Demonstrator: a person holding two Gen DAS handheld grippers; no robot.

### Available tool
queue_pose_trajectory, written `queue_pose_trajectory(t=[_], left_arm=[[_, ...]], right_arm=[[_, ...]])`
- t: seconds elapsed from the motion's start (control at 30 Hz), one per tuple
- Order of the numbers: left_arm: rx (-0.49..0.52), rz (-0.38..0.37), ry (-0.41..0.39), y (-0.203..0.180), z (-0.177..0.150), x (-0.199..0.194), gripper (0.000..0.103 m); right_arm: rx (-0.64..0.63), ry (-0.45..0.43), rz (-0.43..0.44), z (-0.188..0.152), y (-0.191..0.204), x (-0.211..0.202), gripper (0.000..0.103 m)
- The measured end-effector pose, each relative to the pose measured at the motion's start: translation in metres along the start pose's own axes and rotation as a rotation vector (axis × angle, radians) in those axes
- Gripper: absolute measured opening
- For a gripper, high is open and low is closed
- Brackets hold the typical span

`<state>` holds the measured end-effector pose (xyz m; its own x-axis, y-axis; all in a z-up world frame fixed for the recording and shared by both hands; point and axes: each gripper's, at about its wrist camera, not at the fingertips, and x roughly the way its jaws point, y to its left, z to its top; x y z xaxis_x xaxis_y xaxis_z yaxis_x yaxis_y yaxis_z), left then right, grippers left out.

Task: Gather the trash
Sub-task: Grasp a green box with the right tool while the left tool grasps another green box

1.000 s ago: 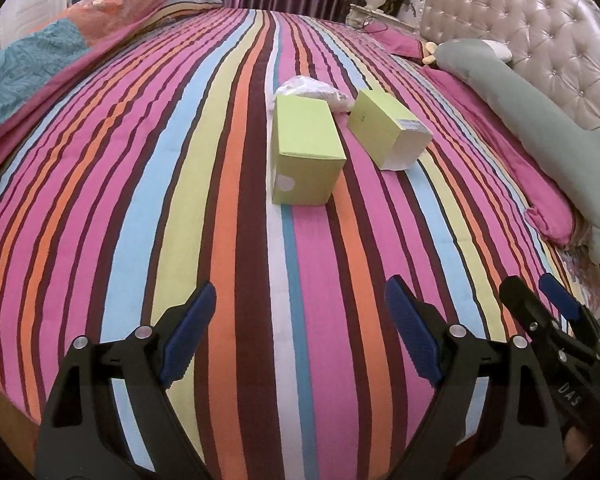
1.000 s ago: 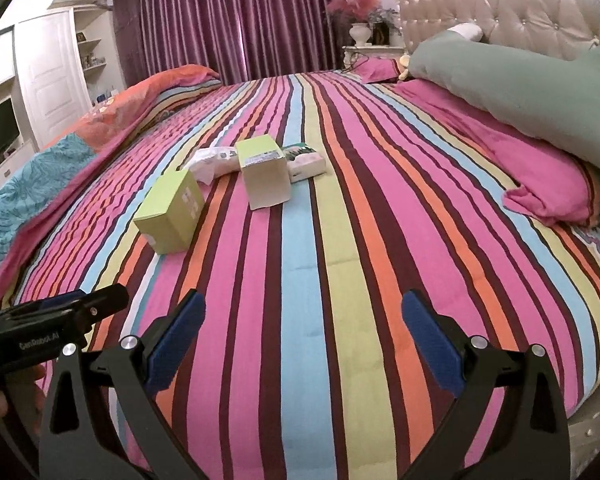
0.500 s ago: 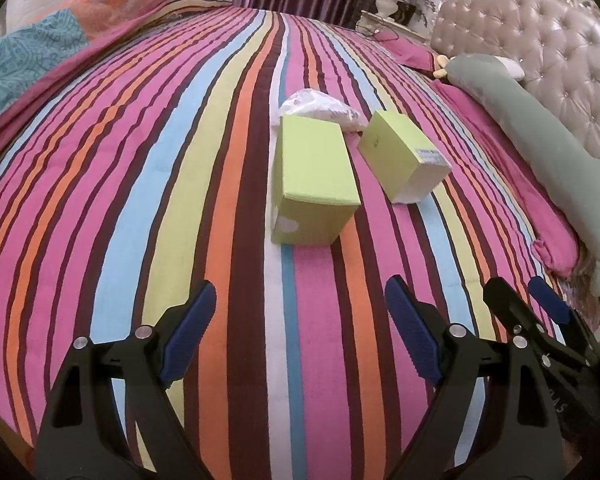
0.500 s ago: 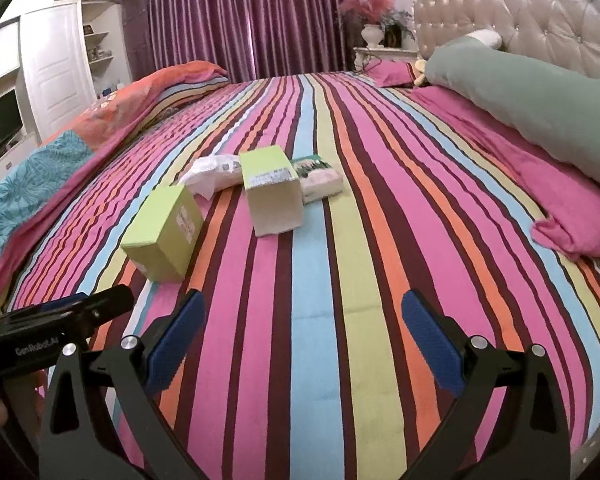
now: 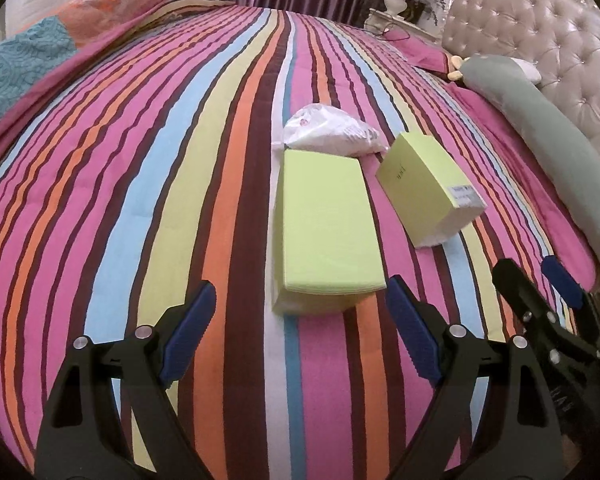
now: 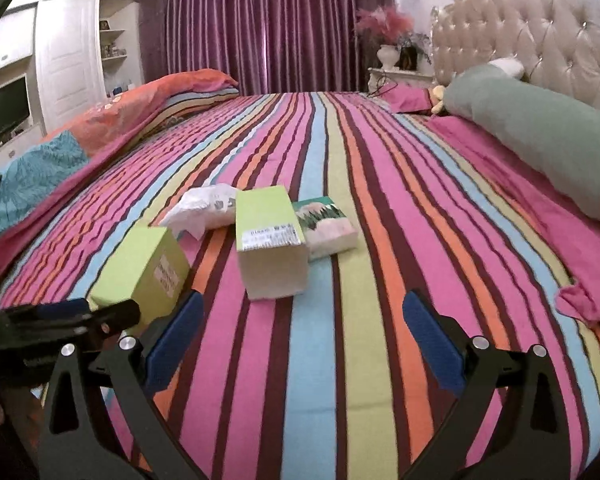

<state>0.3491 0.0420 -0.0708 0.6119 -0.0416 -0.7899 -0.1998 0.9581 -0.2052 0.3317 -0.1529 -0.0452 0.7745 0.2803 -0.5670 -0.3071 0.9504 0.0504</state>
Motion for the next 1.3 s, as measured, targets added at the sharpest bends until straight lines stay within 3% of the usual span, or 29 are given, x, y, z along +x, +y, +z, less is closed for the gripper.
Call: queue_pose_trajectory(t=[0.47,1.03,1.13,1.2,1.23,1.27,1.3], left_arm=[[-0.034,0.014,0.023,0.009,0.023,0.032,0.084],[-0.012,-0.017,0.011,0.015,0.028,0.041,0.084],[0.011,-0.028,0.005,0.012,0.028,0.039,0.071],[0.037,-0.038,0.009,0.007,0.030,0.039,0.054],[0.045,-0.046,0.015,0.005,0.031,0.039,0.050],[0.050,-0.041,0.016,0.003,0.031,0.039,0.050],[0.052,-0.037,0.017,0.002,0.032,0.039,0.049]], right_arm=[[-0.032,0.063,0.078,0.025,0.006,0.043,0.095],[-0.122,0.116,0.033,0.033,0.022,0.075,0.095],[-0.142,0.122,0.036,0.034,0.027,0.079,0.094],[-0.156,0.135,0.035,0.034,0.030,0.083,0.081],[-0.155,0.152,0.042,0.034,0.031,0.085,0.065],[-0.143,0.169,0.054,0.034,0.031,0.087,0.053],[-0.127,0.188,0.064,0.034,0.030,0.090,0.050]])
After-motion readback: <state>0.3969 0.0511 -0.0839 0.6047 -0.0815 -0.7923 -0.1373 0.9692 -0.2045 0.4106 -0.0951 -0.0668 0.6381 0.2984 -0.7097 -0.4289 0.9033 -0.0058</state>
